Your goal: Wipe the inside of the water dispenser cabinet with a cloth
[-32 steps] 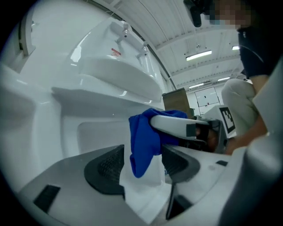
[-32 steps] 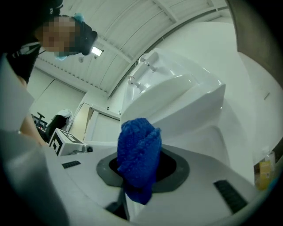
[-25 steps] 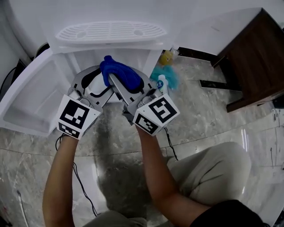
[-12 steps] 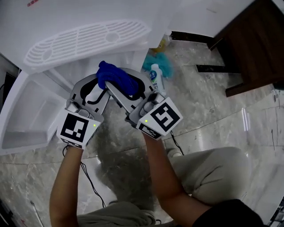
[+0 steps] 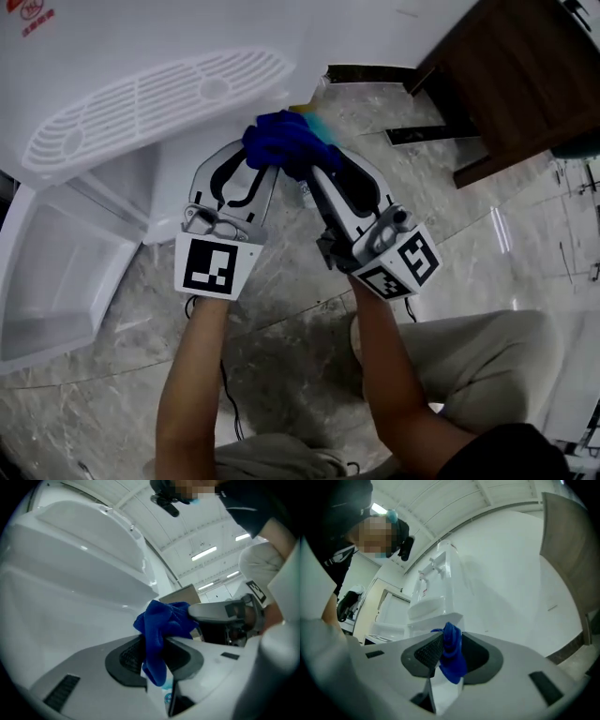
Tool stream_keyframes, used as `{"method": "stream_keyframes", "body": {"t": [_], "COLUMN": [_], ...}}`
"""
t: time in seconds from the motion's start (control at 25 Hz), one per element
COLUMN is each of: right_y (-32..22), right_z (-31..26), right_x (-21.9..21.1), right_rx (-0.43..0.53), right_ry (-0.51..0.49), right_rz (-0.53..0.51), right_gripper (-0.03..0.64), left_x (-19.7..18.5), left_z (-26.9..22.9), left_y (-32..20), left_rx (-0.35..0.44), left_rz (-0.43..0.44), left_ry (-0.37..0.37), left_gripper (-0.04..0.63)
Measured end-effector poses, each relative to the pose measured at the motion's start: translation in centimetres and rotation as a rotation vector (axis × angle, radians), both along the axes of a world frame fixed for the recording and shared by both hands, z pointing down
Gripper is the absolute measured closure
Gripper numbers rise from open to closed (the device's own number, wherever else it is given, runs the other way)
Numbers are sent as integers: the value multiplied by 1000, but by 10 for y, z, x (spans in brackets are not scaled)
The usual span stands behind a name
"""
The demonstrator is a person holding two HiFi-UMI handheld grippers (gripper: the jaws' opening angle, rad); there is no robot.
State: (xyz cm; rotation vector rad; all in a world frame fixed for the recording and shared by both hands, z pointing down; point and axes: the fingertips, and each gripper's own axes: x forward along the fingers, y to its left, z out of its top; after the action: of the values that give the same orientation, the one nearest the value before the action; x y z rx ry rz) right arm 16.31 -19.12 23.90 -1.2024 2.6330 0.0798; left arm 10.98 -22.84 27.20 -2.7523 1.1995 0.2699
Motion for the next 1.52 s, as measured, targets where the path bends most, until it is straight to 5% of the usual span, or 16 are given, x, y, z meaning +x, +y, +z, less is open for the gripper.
{"method": "stream_keyframes", "body": {"t": [0.32,0.56,0.88,1.32,1.52], "right_y": [23,37,28,18,23], "right_z": [-6,-6,11,-16,-7], "right_x": [8,16,22,66,74], "right_rx": [-27,-34,-90,-113,-164], "right_ry": [-28,70,205,231,282], "right_rz": [8,18,10,32,38], "right_gripper": [517,533,552,566,566], "left_x": [-77,-72,-74,-66,-65], "left_z": [8,-9,-26,-25,-23], "left_y": [-16,-53,-98,-127,-151], "left_rx": [-10,134,220,347,324], "left_rz": [-185,-292,-505,-538,-523], "left_ry": [47,66,59,43,16], "left_gripper": [502,502,501,502,502]}}
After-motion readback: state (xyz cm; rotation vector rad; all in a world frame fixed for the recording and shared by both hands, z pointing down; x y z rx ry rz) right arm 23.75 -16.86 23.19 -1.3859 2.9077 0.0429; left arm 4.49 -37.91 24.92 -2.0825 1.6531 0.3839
